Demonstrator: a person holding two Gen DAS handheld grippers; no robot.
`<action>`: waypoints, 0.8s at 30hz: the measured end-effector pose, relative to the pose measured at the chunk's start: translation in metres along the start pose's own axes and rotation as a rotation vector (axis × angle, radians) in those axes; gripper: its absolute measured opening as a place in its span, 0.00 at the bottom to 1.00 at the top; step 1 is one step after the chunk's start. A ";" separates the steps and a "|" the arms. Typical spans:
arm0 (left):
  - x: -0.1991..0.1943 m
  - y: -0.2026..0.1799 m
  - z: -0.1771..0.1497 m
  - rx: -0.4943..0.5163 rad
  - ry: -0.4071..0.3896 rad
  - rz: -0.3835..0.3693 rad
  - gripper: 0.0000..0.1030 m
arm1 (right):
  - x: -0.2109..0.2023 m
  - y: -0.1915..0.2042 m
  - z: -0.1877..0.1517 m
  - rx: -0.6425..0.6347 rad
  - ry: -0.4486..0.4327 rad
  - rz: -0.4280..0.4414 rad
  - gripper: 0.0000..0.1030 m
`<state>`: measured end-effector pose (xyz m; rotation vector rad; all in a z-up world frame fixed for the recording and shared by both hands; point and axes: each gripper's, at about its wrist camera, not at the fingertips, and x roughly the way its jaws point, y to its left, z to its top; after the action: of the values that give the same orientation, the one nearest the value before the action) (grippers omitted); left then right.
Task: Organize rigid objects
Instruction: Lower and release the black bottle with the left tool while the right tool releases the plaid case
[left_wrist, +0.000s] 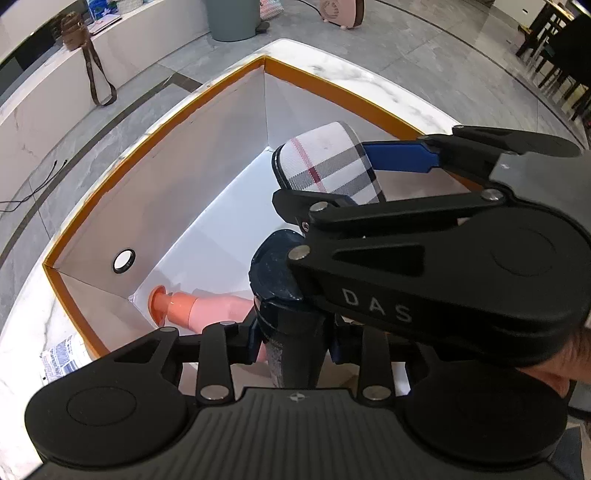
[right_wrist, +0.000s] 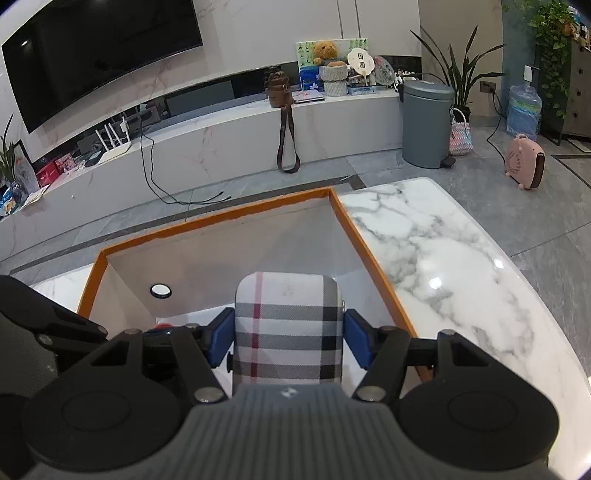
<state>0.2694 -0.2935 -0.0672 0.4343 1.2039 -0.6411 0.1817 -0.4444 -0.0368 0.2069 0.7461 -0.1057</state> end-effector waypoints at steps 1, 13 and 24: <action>0.001 0.001 -0.001 -0.003 0.000 -0.002 0.37 | 0.001 0.001 0.000 -0.001 0.000 0.001 0.62; -0.006 -0.001 -0.001 -0.030 -0.102 0.012 0.58 | -0.001 -0.001 0.003 0.016 -0.022 -0.020 0.65; -0.030 0.009 -0.004 -0.058 -0.174 0.027 0.66 | -0.021 -0.015 0.014 0.108 -0.107 0.013 0.67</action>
<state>0.2663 -0.2777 -0.0404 0.3388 1.0473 -0.6068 0.1727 -0.4618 -0.0148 0.3067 0.6331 -0.1440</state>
